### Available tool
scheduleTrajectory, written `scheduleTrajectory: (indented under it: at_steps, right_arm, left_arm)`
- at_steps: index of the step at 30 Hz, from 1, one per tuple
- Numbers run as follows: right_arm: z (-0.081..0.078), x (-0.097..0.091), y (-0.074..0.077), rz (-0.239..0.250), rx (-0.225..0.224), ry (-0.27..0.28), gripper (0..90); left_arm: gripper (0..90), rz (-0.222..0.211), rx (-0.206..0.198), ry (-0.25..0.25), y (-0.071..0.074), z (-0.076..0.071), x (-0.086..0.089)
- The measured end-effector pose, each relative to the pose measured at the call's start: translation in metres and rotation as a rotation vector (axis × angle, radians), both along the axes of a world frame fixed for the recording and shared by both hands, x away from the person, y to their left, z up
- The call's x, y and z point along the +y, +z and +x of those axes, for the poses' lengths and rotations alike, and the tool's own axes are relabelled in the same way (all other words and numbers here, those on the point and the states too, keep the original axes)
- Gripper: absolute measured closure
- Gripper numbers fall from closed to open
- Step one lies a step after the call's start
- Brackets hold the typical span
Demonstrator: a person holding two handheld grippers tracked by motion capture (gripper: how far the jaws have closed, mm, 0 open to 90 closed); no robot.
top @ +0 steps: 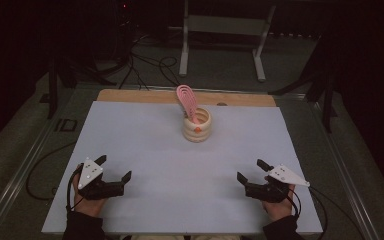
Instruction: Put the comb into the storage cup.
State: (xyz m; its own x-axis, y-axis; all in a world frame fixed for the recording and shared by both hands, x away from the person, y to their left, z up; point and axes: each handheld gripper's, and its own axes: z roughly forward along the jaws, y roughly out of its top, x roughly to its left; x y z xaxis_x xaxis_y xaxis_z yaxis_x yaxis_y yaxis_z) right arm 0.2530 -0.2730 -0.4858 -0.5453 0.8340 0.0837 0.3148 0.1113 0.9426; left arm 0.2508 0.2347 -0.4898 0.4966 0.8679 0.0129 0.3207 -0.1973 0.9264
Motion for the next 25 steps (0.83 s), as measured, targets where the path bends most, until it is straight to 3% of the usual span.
scheduleTrajectory:
  at_steps: [7, 12, 25]
  right_arm:
    - [-0.001, -0.006, 0.002, 0.009, -0.021, -0.013, 9.4]
    - [0.0, -0.01, 0.003, 0.026, -0.043, -0.016, 9.1]
    - [-0.001, -0.009, 0.001, 0.007, -0.045, -0.028, 9.0]
  left_arm:
    - [0.3, -0.039, -0.058, 0.023, 0.009, -0.006, 0.008]
    - [0.3, -0.041, -0.066, 0.031, 0.01, -0.005, 0.009]
    - [0.4, -0.046, -0.075, 0.051, 0.011, -0.005, 0.012]
